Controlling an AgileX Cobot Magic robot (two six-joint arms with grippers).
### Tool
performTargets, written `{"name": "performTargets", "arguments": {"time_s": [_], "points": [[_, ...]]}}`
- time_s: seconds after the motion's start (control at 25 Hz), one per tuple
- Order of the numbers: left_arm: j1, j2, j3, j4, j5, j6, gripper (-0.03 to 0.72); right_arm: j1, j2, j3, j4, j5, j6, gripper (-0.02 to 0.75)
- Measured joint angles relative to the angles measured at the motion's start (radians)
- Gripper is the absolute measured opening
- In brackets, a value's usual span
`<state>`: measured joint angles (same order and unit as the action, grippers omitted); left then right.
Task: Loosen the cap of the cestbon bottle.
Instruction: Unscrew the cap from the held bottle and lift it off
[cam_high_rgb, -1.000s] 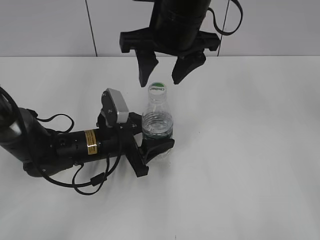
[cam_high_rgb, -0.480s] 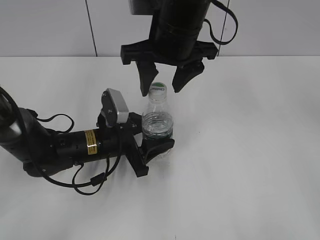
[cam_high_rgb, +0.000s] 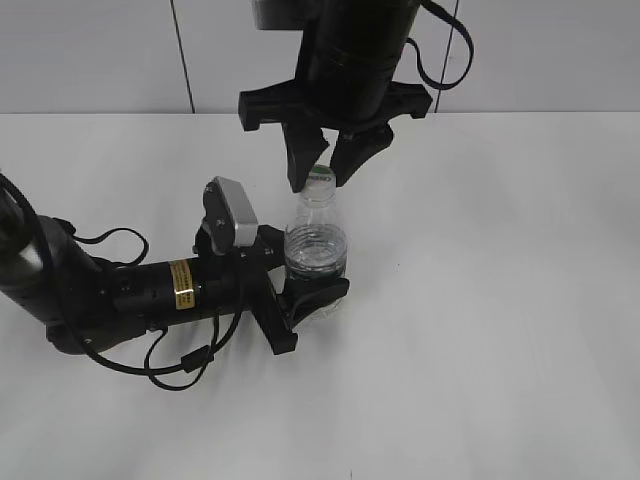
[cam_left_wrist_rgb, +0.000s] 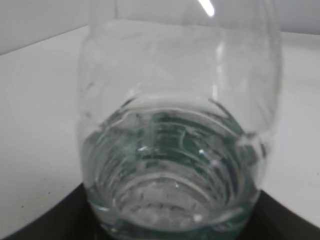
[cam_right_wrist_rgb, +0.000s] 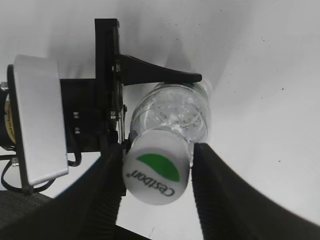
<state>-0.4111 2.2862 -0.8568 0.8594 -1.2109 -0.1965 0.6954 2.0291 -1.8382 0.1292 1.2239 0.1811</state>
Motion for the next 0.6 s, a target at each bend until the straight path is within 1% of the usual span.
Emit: {"name": "performTargets", "arguments": {"time_s": [0.16, 0.6], "points": [[0.0, 0.0, 0.0, 0.001, 0.0, 0.0, 0.415, 0.0, 0.0, 0.0, 0.006, 0.0, -0.018, 0.302], [0.0, 0.0, 0.0, 0.002, 0.0, 0.0, 0.415, 0.0, 0.0, 0.0, 0.013, -0.001, -0.109, 0.301]]}}
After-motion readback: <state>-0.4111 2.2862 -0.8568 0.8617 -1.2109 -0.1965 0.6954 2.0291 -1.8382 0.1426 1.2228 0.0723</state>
